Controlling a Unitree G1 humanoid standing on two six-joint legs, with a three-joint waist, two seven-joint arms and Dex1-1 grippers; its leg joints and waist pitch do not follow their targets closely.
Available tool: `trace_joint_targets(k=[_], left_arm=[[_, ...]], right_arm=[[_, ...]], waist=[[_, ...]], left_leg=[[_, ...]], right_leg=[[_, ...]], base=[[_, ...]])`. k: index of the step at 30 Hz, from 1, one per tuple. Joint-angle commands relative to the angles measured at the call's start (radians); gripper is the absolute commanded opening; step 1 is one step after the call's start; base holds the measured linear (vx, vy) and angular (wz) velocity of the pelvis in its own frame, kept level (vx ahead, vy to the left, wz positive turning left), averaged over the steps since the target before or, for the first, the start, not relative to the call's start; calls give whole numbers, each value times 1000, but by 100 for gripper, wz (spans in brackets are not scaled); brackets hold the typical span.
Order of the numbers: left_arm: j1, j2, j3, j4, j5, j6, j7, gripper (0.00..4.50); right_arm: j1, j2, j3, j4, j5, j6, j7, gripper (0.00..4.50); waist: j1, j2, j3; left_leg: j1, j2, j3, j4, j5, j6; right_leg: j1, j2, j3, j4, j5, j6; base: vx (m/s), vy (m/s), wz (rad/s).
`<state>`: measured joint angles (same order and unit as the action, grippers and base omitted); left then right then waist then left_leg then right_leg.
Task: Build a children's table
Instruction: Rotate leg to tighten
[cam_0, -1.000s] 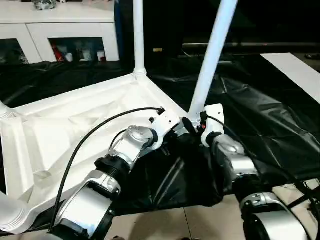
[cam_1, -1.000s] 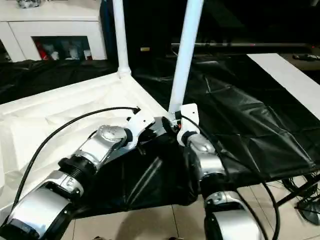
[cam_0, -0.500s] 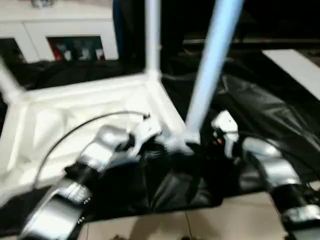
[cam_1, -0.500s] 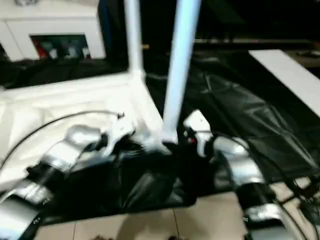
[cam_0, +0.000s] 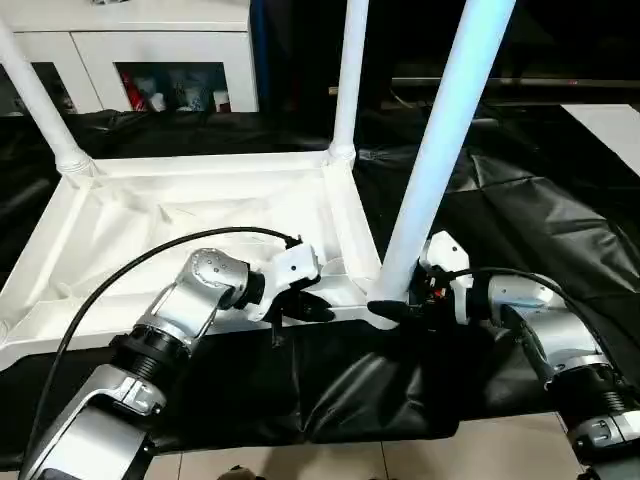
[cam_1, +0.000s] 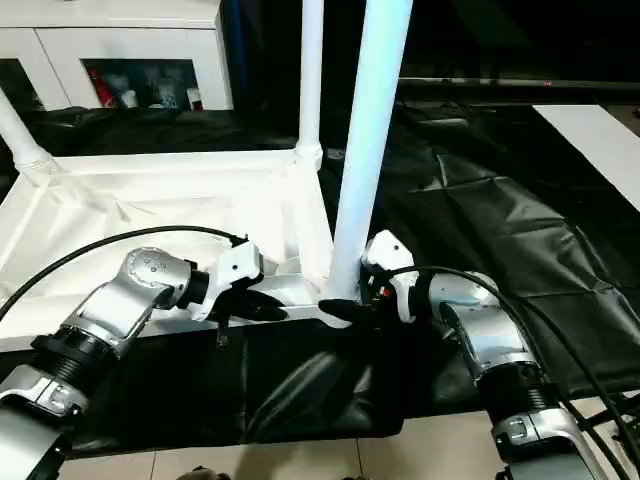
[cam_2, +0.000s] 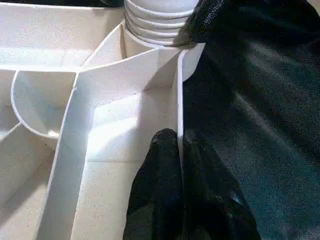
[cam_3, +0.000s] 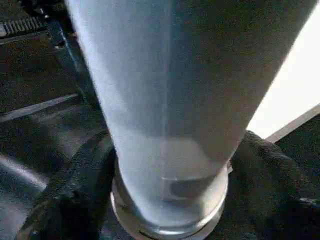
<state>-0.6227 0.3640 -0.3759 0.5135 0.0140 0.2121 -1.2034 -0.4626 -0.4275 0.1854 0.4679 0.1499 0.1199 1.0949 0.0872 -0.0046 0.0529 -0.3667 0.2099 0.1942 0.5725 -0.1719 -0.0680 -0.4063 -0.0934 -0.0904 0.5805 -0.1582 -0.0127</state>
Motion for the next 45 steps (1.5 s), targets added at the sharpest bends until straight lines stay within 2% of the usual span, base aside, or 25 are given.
trace_joint_targets(k=[1,4,10,13,14,15,16,17,18,19,23,25,27,29,32,34,36,37,39,40,41,43,44,45], left_arm=[[17,10,-15,-13,5,12,-22,0],[17,9,-13,-15,7,14,-18,0],[17,3,-8,-12,8,18,5,0],[1,-31,17,33,17,29,90,0],[-3,-37,20,42,19,31,105,0],[-13,-54,31,66,23,34,145,0],[-48,-108,58,138,43,58,283,0],[-70,-142,78,180,52,80,376,0],[-84,-163,90,205,56,94,433,0],[-94,-181,99,224,57,109,473,0],[-127,-269,118,279,64,113,621,0],[-131,-281,111,286,72,104,629,0],[-133,-294,93,292,85,86,621,0],[-141,-301,81,309,97,58,607,0],[-142,-291,67,309,106,37,587,0],[-138,-275,59,304,107,29,563,0],[-135,-260,56,298,108,17,539,0],[-131,-245,54,294,111,-4,509,0],[-125,-225,53,291,115,-25,466,0],[-118,-210,49,283,112,-43,429,0],[-111,-197,45,275,108,-59,397,0],[-105,-186,41,267,104,-72,369,0],[-93,-170,32,252,97,-109,321,0],[-56,-124,11,187,60,-133,182,0]], right_arm=[[4,-10,-5,-19,-1,11,-1,311],[5,-10,-6,-19,-1,14,4,288],[7,-2,-9,-3,-6,13,-17,271],[-8,41,-42,63,-20,16,-140,269],[-11,48,-47,72,-21,21,-159,269],[-19,67,-61,98,-25,33,-213,269],[-34,125,-91,153,-34,54,-353,269],[-43,163,-110,180,-45,55,-459,269],[-49,187,-122,195,-51,54,-525,268],[-54,209,-134,207,-52,58,-580,268],[-77,314,-157,254,-59,57,-769,268],[-81,328,-157,260,-62,47,-779,268],[-90,348,-157,271,-63,38,-789,268],[-104,358,-160,288,-73,17,-794,323],[-114,358,-172,284,-49,-7,-754,342],[-124,342,-169,277,-51,-23,-734,373],[-128,322,-162,256,-41,-20,-681,383],[-123,297,-149,224,-27,-6,-597,383],[-107,250,-121,176,-18,6,-467,383],[-92,217,-102,147,-17,6,-401,383],[-79,191,-89,125,-16,7,-353,383],[-70,171,-79,110,-16,8,-321,383],[-59,146,-65,96,-20,6,-283,383],[-37,95,-44,67,-24,3,-206,383]], waist=[[0,-9,-68],[0,-11,-70],[1,-11,-73],[-2,-11,-69],[-3,-12,-68],[-7,-11,-66],[-7,-11,-65],[-11,-10,-62],[-17,-12,-60],[-17,-13,-61],[-27,-14,-63],[-25,-16,-61],[-26,-16,-61],[-27,-16,-61],[-28,-17,-59],[-29,-16,-60],[-28,-16,-60],[-29,-17,-60],[-25,-19,-64],[-23,-18,-66],[-21,-22,-64],[-22,-22,-65],[-19,-20,-66],[-21,-14,-67]], left_leg=[[13,26,-6,-58,-198,55],[12,26,-7,-57,-190,50],[11,24,-6,-54,-160,63],[11,23,-6,-55,-175,53],[13,22,-7,-55,-200,41],[12,22,-8,-56,-217,31],[14,19,-8,-57,-231,28],[20,17,-10,-58,-263,9],[24,14,-12,-59,-292,-13],[24,12,-15,-59,-298,-17],[24,12,-15,-62,-315,2],[26,11,-15,-61,-322,11],[20,11,-16,-64,-321,19],[21,11,-17,-64,-331,18],[21,10,-18,-64,-350,22],[18,11,-20,-65,-342,22],[20,11,-20,-64,-346,24],[19,12,-19,-65,-348,28],[11,14,-17,-63,-309,44],[11,15,-16,-63,-298,48],[7,14,-15,-62,-285,59],[4,15,-15,-61,-273,62],[4,16,-17,-61,-258,60],[6,17,-15,-60,-248,58]], right_leg=[[54,-54,47,-55,-233,-220],[55,-53,47,-53,-231,-211],[56,-52,47,-47,-186,-223],[53,-53,47,-52,-217,-219],[52,-53,47,-57,-261,-208],[51,-53,47,-60,-295,-195],[49,-53,46,-65,-323,-186],[43,-53,44,-73,-387,-172],[41,-53,40,-79,-460,-148],[42,-53,38,-82,-484,-133],[38,-52,38,-93,-491,-114],[36,-53,36,-99,-508,-105],[40,-53,36,-99,-508,-95],[38,-54,34,-102,-524,-88],[37,-55,32,-107,-556,-73],[39,-56,32,-105,-551,-72],[37,-56,33,-105,-546,-77],[37,-54,32,-105,-542,-78],[43,-54,37,-95,-474,-91],[44,-53,38,-93,-450,-99],[47,-51,38,-90,-425,-108],[49,-54,39,-85,-414,-118],[51,-58,38,-86,-420,-123],[48,-57,40,-82,-398,-138]], base=[[0,0,0],[0,0,0],[0,0,0],[0,0,0],[0,0,0],[0,0,0],[0,0,0],[0,0,0],[0,0,0],[0,0,0],[0,0,0],[0,0,0],[0,0,0],[0,0,0],[0,0,0],[0,0,0],[0,0,0],[0,0,0],[0,0,0],[0,0,0],[0,0,0],[0,0,0],[0,0,0],[0,0,0]])
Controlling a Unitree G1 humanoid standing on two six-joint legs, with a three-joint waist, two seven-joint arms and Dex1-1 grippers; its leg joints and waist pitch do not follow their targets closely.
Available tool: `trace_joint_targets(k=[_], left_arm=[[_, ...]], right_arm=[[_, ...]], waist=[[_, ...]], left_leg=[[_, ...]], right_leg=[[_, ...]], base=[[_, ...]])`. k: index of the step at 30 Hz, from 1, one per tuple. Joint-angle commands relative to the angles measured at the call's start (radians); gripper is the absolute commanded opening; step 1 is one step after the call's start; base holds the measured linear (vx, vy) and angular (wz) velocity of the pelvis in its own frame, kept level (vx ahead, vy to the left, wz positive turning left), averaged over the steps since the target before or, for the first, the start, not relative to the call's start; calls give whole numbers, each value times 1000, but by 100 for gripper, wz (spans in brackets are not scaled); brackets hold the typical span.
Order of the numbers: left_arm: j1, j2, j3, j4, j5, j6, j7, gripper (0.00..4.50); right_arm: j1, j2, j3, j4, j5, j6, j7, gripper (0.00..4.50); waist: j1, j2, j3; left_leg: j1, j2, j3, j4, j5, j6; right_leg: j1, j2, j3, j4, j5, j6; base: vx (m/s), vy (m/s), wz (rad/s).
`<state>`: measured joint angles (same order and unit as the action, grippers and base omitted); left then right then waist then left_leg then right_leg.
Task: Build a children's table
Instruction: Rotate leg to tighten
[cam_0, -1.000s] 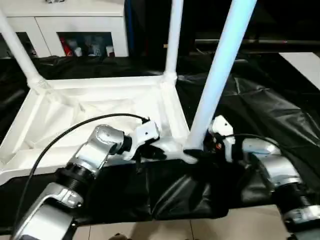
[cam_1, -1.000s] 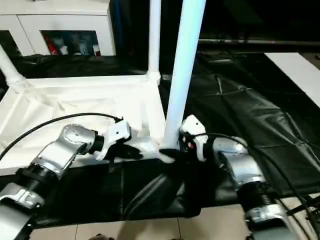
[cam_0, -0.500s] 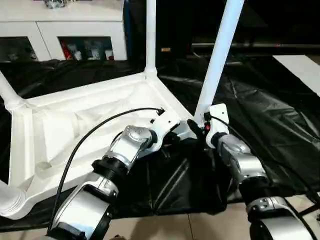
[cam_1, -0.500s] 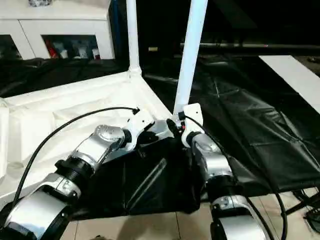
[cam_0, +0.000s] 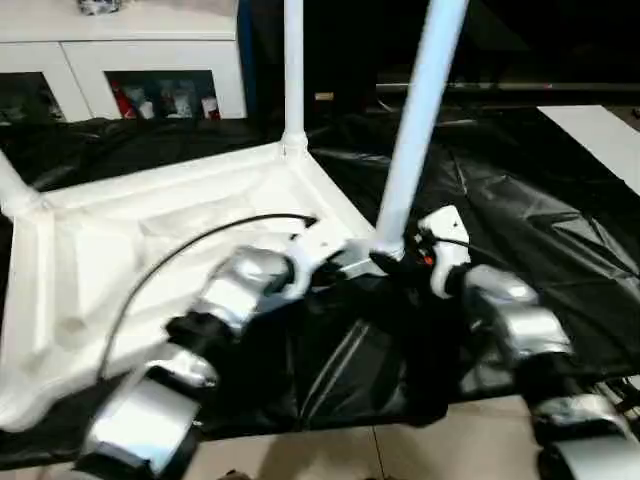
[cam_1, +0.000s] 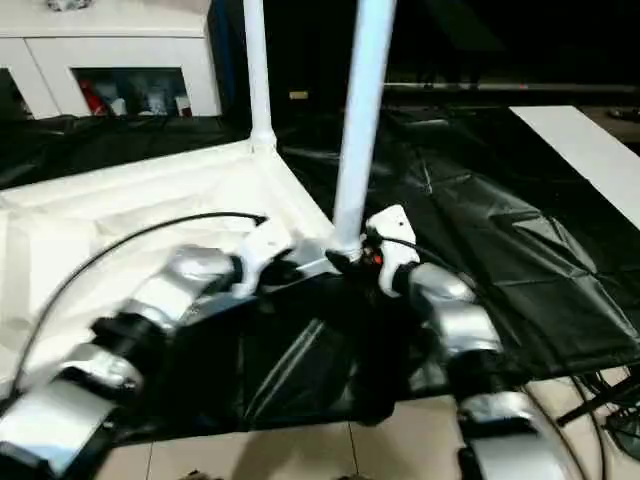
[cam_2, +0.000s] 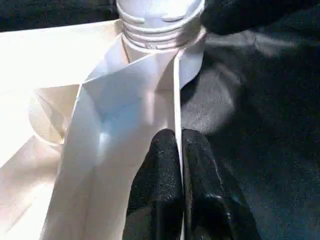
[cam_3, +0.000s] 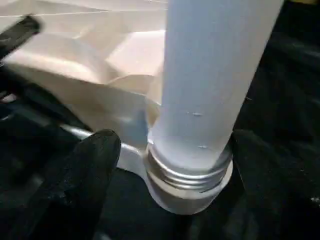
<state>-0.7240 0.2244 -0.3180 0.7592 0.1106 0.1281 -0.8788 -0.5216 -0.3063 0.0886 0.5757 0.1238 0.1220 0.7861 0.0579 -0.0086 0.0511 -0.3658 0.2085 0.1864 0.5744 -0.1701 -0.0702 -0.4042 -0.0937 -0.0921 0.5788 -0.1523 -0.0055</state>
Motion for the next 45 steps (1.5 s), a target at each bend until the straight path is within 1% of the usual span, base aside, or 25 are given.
trace_joint_targets(k=[1,2,3,4,5,6,10,12,15,17,19,22,23,28,32,34,35,36,37,38,40,41,42,44,45], left_arm=[[59,35,-55,-87,-50,-42,-192,0],[67,47,-60,-105,-59,-31,-218,0],[71,54,-61,-113,-61,-24,-228,0],[71,56,-60,-113,-61,-24,-231,0],[74,60,-58,-116,-62,-28,-240,0],[80,67,-58,-123,-65,-29,-258,0],[101,89,-57,-146,-69,-37,-300,0],[106,95,-56,-157,-71,-31,-304,0],[114,104,-55,-178,-75,-17,-313,0],[114,105,-52,-179,-73,-14,-311,0],[117,107,-49,-186,-71,-9,-314,0],[119,108,-48,-189,-71,-6,-316,0],[119,109,-47,-190,-71,-5,-316,0],[123,112,-47,-195,-70,1,-316,0],[109,94,-31,-164,-60,14,-263,0],[94,70,-17,-137,-56,32,-208,0],[74,37,-1,-101,-49,53,-134,0],[62,17,7,-80,-42,63,-88,0],[59,10,8,-73,-39,66,-73,0],[37,-26,23,-38,-35,94,3,0],[17,-58,38,-7,-32,119,70,0],[-9,-105,58,34,-29,152,173,0],[-28,-144,69,61,-26,173,246,0],[-43,-182,66,80,-16,178,296,0],[-43,-182,66,80,-16,178,296,0]], right_arm=[[30,-46,58,-54,2,1,131,383],[35,-58,59,-61,4,3,149,383],[36,-64,59,-65,5,6,158,383],[37,-66,59,-68,6,9,164,383],[39,-74,58,-78,12,17,182,383],[42,-81,59,-89,17,21,198,383],[54,-107,84,-122,21,34,264,383],[54,-108,87,-123,24,34,269,383],[52,-101,83,-120,29,30,277,350],[52,-97,82,-118,30,31,281,345],[54,-96,83,-122,30,37,289,315],[53,-98,87,-116,26,35,292,302],[53,-98,87,-114,25,34,292,279],[53,-101,91,-106,19,29,290,267],[58,-85,82,-75,6,27,241,263],[58,-63,67,-47,1,23,188,263],[55,-27,38,-7,1,26,102,263],[52,-4,23,13,2,35,52,263],[51,3,18,19,2,38,36,262],[41,40,-5,50,-2,56,-61,262],[31,73,-26,74,-6,70,-150,262],[15,123,-57,98,-9,89,-284,262],[-1,169,-85,110,-2,118,-389,262],[-12,212,-75,107,-15,132,-438,262],[-12,212,-75,107,-15,132,-438,262]], waist=[[14,-11,-68],[11,-13,-66],[12,-8,-70],[14,-7,-72],[14,-5,-73],[20,-5,-73],[32,-6,-72],[35,-7,-68],[33,-10,-67],[33,-12,-67],[32,-11,-67],[33,-12,-69],[32,-11,-70],[32,-10,-69],[31,-10,-68],[29,-9,-64],[26,-11,-61],[25,-10,-58],[24,-11,-57],[20,-10,-57],[16,-11,-57],[11,-11,-54],[8,-8,-52],[1,-11,-52],[-2,-9,-52]], left_leg=[[8,24,-10,-62,-241,59],[5,25,-7,-62,-232,67],[5,25,-6,-61,-218,66],[8,25,-4,-58,-204,68],[8,27,-3,-57,-184,73],[7,27,-3,-57,-166,78],[10,29,1,-56,-167,82],[13,28,2,-59,-208,65],[13,28,0,-61,-234,46],[14,27,0,-62,-230,43],[13,26,0,-61,-225,44],[11,27,-1,-60,-201,48],[10,26,0,-59,-193,52],[11,25,0,-59,-203,53],[11,24,1,-59,-209,48],[14,24,0,-61,-236,41],[17,22,0,-61,-261,32],[24,19,-1,-62,-293,20],[26,18,-2,-62,-306,16],[25,18,-5,-63,-319,10],[25,16,-10,-65,-330,-1],[24,15,-10,-66,-338,-4],[33,12,-11,-63,-374,-8],[36,7,-13,-58,-397,-4],[40,7,-14,-57,-409,2]], right_leg=[[49,-60,42,-78,-379,-155],[47,-56,45,-70,-334,-183],[50,-54,44,-63,-293,-203],[48,-53,46,-60,-258,-215],[47,-49,46,-51,-192,-241],[51,-50,45,-46,-161,-249],[53,-52,47,-43,-152,-250],[50,-55,47,-53,-234,-230],[49,-58,48,-60,-306,-202],[48,-57,48,-61,-313,-194],[48,-56,48,-61,-309,-193],[50,-55,48,-55,-278,-197],[50,-54,48,-54,-260,-202],[49,-54,47,-56,-274,-203],[49,-54,47,-58,-288,-199],[45,-54,47,-65,-334,-189],[44,-54,45,-72,-384,-176],[38,-55,44,-81,-446,-161],[37,-55,42,-85,-478,-151],[37,-57,41,-89,-521,-132],[38,-55,34,-95,-556,-110],[37,-53,33,-100,-575,-95],[27,-53,28,-110,-613,-86],[25,-52,20,-120,-654,-67],[24,-53,16,-127,-664,-57]], base=[[0,0,0],[0,0,0],[60,-6,2],[52,2,2],[52,2,2],[0,0,0],[0,0,0],[0,0,0],[0,0,0],[0,0,0],[0,0,0],[0,0,0],[0,0,0],[0,0,0],[0,0,0],[0,0,0],[0,0,0],[0,0,0],[0,0,0],[0,0,0],[0,0,0],[0,0,0],[0,0,0],[0,0,0],[0,0,0]])
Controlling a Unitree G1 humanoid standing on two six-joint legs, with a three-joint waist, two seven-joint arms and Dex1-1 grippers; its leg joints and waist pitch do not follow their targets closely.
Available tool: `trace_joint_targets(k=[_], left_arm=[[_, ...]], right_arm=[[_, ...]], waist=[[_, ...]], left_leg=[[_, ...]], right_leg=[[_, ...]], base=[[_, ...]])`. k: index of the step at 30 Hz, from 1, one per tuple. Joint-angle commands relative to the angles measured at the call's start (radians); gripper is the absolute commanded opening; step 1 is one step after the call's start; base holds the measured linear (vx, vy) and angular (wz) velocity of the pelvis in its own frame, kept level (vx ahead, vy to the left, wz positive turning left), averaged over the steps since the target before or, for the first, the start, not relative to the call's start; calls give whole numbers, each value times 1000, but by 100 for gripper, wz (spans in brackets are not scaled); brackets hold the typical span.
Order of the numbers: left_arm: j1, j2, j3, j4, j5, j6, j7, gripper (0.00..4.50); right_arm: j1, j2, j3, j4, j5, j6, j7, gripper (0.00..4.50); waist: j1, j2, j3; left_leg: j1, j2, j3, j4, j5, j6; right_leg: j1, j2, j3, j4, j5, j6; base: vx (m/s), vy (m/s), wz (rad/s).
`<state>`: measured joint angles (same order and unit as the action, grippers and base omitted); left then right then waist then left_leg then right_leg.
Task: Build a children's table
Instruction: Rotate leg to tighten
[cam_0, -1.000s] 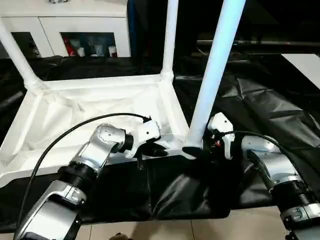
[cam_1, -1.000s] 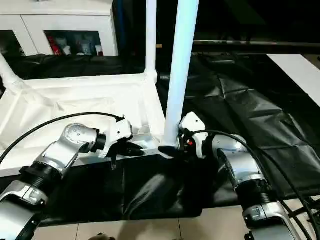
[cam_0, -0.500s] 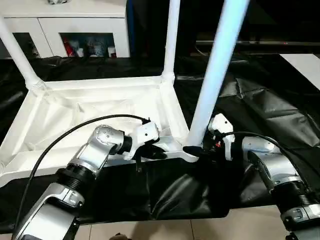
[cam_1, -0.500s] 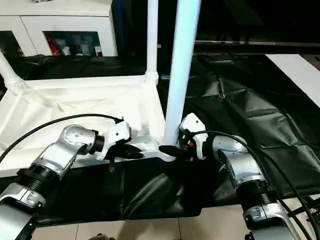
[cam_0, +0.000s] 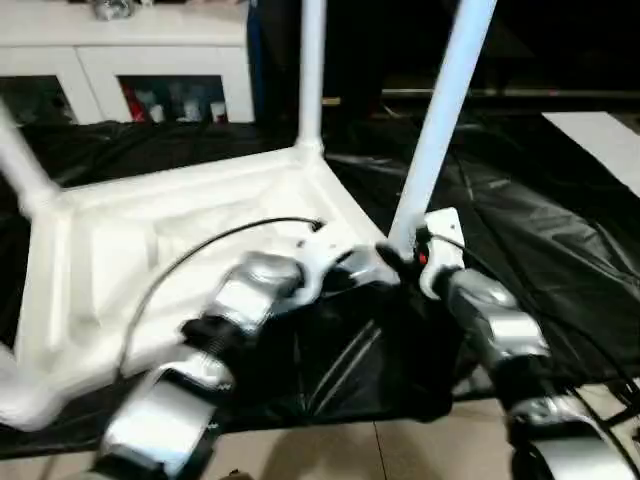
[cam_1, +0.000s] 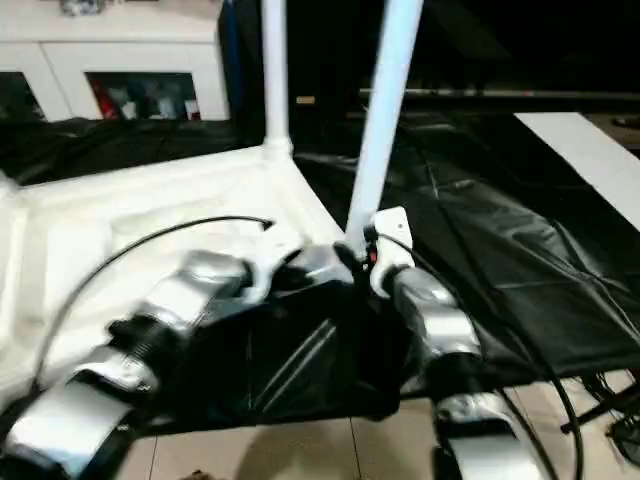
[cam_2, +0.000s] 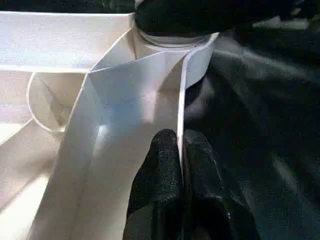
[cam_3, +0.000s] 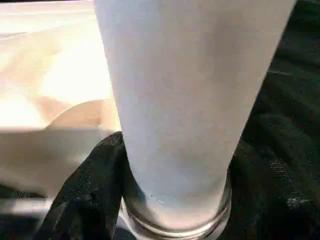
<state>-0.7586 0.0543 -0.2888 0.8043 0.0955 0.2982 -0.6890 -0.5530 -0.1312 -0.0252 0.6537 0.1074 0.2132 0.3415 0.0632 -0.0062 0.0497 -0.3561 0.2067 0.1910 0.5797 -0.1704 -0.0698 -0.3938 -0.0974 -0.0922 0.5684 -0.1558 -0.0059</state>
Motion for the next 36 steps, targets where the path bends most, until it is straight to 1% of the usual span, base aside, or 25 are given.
trace_joint_targets(k=[1,3,4,5,6,7,8,10,11,12,14,15,16,19,20,21,23,24,26,29,31,32,33,35,36], left_arm=[[-10,-19,35,39,2,8,113,0],[-19,-34,25,55,17,-3,119,0],[-21,-32,18,63,28,-15,115,0],[-21,-29,16,66,31,-20,112,0],[-22,-20,13,73,34,-26,103,0],[-23,-15,12,77,36,-28,99,0],[-22,-11,10,79,38,-33,94,0],[-18,3,4,76,36,-42,71,0],[-15,12,0,71,34,-50,53,0],[-11,19,-3,66,33,-59,36,0],[2,56,-15,45,35,-94,-47,0],[2,56,-15,45,35,-94,-47,0],[7,68,-19,37,34,-106,-74,0],[33,125,-41,-10,13,-174,-219,0],[48,146,-52,-36,2,-199,-278,0],[61,162,-60,-56,-7,-219,-322,0],[89,211,-87,-114,-22,-202,-425,0],[94,221,-92,-122,-22,-204,-442,0],[100,234,-97,-135,-24,-205,-467,0],[119,255,-99,-171,-46,-177,-534,0],[130,260,-93,-187,-54,-170,-552,0],[132,260,-92,-190,-55,-171,-553,0],[135,262,-92,-195,-55,-170,-555,0],[140,266,-94,-207,-58,-161,-560,0],[141,267,-94,-209,-58,-160,-559,0]], right_arm=[[18,44,44,27,-4,39,3,262],[13,63,66,28,-24,18,6,262],[8,70,74,32,-29,-7,23,262],[5,74,73,34,-26,-24,32,297],[-1,78,61,35,-14,-46,39,297],[-4,79,54,33,-9,-51,39,331],[-5,80,49,31,-3,-57,47,331],[-12,70,48,23,-1,-66,62,343],[-14,62,50,16,1,-69,77,372],[-16,54,52,10,3,-71,94,372],[0,-11,76,-65,29,-44,255,382],[0,-11,76,-65,29,-44,255,382],[11,-33,88,-93,42,-30,312,399],[69,-151,142,-175,40,-42,498,399],[81,-181,147,-186,35,-47,529,399],[88,-198,147,-190,33,-49,547,399],[107,-244,150,-212,37,-49,609,399],[110,-253,151,-219,39,-45,621,399],[113,-262,152,-226,38,-43,630,399],[113,-271,154,-232,41,-36,641,399],[117,-278,163,-241,53,-26,673,399],[118,-280,167,-245,57,-21,688,399],[120,-285,173,-248,56,-22,702,399],[120,-293,188,-241,46,-33,729,384],[118,-293,190,-231,41,-41,732,376]], waist=[[-9,-13,-51],[-13,-10,-51],[-14,-8,-50],[-17,-5,-49],[-21,-4,-51],[-22,-4,-52],[-21,-2,-54],[-23,-1,-52],[-30,-4,-52],[-35,-5,-52],[-35,-9,-51],[-34,-8,-50],[-33,-11,-49],[-24,-14,-52],[-21,-13,-52],[-19,-14,-54],[-17,-9,-55],[-13,-7,-57],[-5,-5,-59],[10,-11,-61],[16,-15,-65],[24,-13,-73],[27,-15,-75],[30,-14,-71],[30,-18,-69]], left_leg=[[29,8,-19,-62,-412,7],[26,8,-22,-66,-417,17],[30,8,-23,-66,-430,16],[35,9,-26,-67,-452,15],[33,11,-29,-70,-463,15],[29,13,-31,-73,-461,16],[24,17,-34,-79,-454,16],[22,16,-33,-81,-463,17],[16,14,-35,-82,-468,18],[10,14,-37,-84,-461,20],[15,13,-36,-79,-462,25],[15,13,-34,-79,-458,32],[14,13,-34,-78,-454,34],[9,15,-34,-79,-413,41],[12,18,-30,-80,-396,50],[9,20,-30,-82,-374,55],[10,25,-27,-83,-354,51],[17,28,-24,-81,-350,47],[18,31,-20,-81,-328,44],[25,32,-9,-75,-295,41],[10,29,-4,-69,-239,54],[5,29,-4,-66,-175,69],[2,27,-1,-61,-125,87],[1,26,1,-60,-119,101],[1,26,2,-60,-143,98]], right_leg=[[15,-50,13,-120,-662,-52],[20,-50,5,-126,-660,-38],[17,-50,1,-132,-664,-33],[16,-51,-3,-136,-666,-32],[24,-52,-7,-136,-650,-33],[28,-53,-7,-132,-634,-36],[33,-55,-3,-127,-600,-46],[29,-54,0,-123,-582,-60],[35,-56,-2,-122,-587,-61],[39,-57,-2,-121,-591,-58],[36,-59,-4,-126,-613,-53],[36,-59,-3,-129,-619,-49],[37,-60,-4,-128,-620,-48],[44,-64,0,-126,-602,-50],[38,-64,8,-120,-575,-69],[41,-65,12,-114,-543,-91],[38,-63,18,-102,-486,-131],[35,-62,22,-96,-448,-157],[35,-59,27,-85,-387,-186],[28,-54,43,-66,-305,-224],[39,-50,50,-47,-231,-242],[46,-50,50,-33,-159,-245],[47,-47,50,-24,-88,-257],[46,-47,49,-24,-78,-265],[46,-49,49,-30,-123,-256]], base=[[0,0,0],[0,0,0],[0,0,0],[0,0,0],[0,0,0],[0,0,0],[0,0,0],[0,0,0],[0,0,0],[0,0,0],[0,0,0],[0,0,0],[0,0,0],[0,0,0],[0,0,0],[0,0,0],[0,0,0],[0,0,0],[50,-19,10],[57,-22,14],[61,-13,5],[57,-9,0],[0,0,0],[0,0,0],[0,0,0]])
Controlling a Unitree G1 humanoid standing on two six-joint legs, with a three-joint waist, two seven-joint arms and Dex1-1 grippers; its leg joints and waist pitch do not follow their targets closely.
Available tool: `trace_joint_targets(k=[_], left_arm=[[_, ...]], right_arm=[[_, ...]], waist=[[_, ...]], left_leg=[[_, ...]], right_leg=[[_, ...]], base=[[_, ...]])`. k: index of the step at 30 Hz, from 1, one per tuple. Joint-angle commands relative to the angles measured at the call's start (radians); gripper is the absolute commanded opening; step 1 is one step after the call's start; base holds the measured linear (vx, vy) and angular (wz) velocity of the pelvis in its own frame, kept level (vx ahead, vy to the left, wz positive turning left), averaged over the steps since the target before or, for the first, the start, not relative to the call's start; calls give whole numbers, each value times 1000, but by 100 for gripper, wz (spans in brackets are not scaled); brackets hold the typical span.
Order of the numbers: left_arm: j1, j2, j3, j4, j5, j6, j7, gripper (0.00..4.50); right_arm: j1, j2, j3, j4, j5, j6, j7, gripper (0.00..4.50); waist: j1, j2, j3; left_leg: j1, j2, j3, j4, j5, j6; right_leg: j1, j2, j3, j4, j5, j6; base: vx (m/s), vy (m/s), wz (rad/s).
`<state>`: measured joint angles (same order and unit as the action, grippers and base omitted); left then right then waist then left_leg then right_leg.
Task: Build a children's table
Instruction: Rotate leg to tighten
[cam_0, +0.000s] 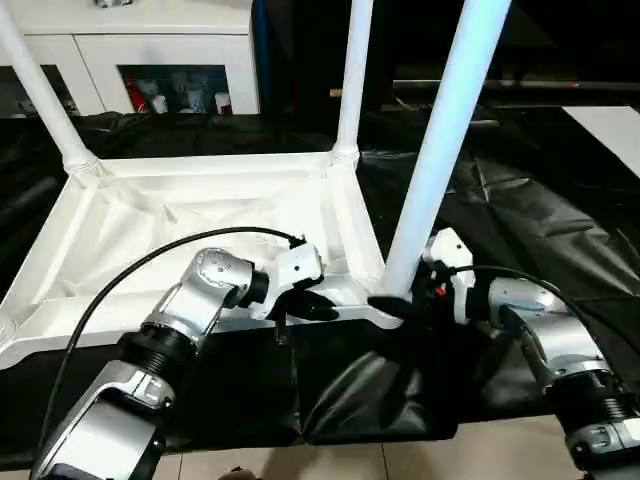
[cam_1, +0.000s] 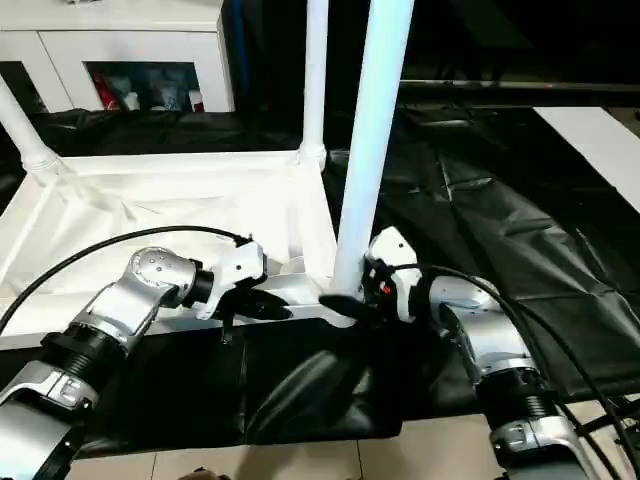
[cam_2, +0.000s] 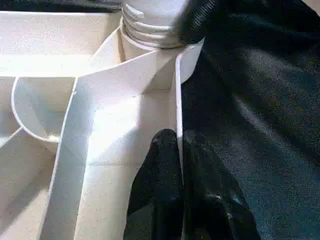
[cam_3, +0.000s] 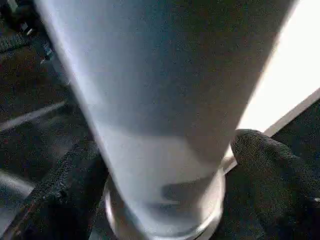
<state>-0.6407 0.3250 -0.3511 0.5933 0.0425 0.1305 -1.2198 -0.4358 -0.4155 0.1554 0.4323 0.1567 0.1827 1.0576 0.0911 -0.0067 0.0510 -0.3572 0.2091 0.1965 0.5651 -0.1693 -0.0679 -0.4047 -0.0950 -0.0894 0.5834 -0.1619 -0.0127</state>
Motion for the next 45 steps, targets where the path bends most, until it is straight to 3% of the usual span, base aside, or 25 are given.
trace_joint_targets(k=[1,3,6,10,18,22,25,27,31,34,37,38,43,45], left_arm=[[24,-4,-31,2,-5,7,-27,0],[25,-3,-29,-1,-3,8,-24,0],[26,-2,-24,-8,1,15,-22,0],[27,0,-23,-12,1,20,-19,0],[26,1,-24,-9,5,25,-14,0],[-2,-48,9,57,34,58,146,0],[-51,-120,41,137,63,108,341,0],[-67,-146,55,161,64,124,400,0],[-107,-237,82,213,65,168,560,0],[-129,-290,75,247,82,164,616,0],[-139,-292,68,267,92,144,620,0],[-139,-282,65,267,93,135,608,0],[-135,-246,62,260,94,113,569,0],[-128,-223,62,255,91,92,529,0]], right_arm=[[1,-9,12,-6,-11,-13,18,366],[0,-9,15,-5,-15,-16,16,362],[-7,-4,15,2,-15,-18,13,323],[-8,-3,14,1,-10,-17,14,283],[-3,-1,11,8,-14,-24,9,271],[-17,53,-36,93,-37,-22,-160,270],[-36,136,-85,161,-56,12,-384,270],[-41,165,-98,177,-63,17,-456,270],[-67,272,-145,205,-52,51,-658,270],[-88,332,-123,217,-71,30,-701,270],[-97,345,-123,224,-70,-10,-686,270],[-99,341,-119,217,-60,-34,-645,326],[-104,313,-109,201,-56,-65,-577,375],[-103,279,-102,178,-49,-57,-511,383]], waist=[[3,-16,-69],[2,-18,-65],[-1,-17,-63],[-2,-18,-65],[-1,-18,-67],[-6,-18,-63],[-10,-19,-59],[-13,-20,-60],[-16,-19,-62],[-17,-16,-62],[-15,-18,-62],[-14,-17,-62],[-18,-19,-62],[-24,-21,-63]], left_leg=[[3,24,-4,-47,-156,90],[5,24,-5,-50,-201,64],[6,24,-9,-53,-224,44],[6,24,-10,-53,-215,43],[5,22,-9,-50,-192,53],[7,19,-7,-51,-219,40],[16,16,-10,-53,-264,16],[16,15,-15,-56,-282,-1],[17,15,-15,-58,-292,5],[17,13,-15,-58,-296,8],[16,11,-14,-58,-309,20],[15,11,-15,-59,-308,22],[5,13,-18,-62,-306,28],[9,12,-16,-59,-305,35]], right_leg=[[56,-53,46,-48,-149,-242],[53,-55,46,-61,-265,-205],[51,-55,47,-67,-329,-175],[51,-52,48,-63,-299,-179],[52,-51,47,-60,-272,-185],[48,-50,46,-68,-319,-178],[40,-49,44,-81,-423,-147],[43,-52,40,-88,-478,-118],[39,-49,41,-91,-459,-117],[38,-49,40,-94,-451,-114],[39,-50,40,-99,-462,-101],[41,-50,40,-99,-465,-98],[46,-50,38,-94,-449,-101],[44,-49,39,-95,-447,-102]], base=[[0,0,0],[0,0,0],[0,0,0],[0,0,0],[0,0,0],[0,0,0],[0,0,0],[0,0,0],[0,0,0],[0,0,0],[0,0,0],[0,0,0],[0,0,0],[0,0,0]])
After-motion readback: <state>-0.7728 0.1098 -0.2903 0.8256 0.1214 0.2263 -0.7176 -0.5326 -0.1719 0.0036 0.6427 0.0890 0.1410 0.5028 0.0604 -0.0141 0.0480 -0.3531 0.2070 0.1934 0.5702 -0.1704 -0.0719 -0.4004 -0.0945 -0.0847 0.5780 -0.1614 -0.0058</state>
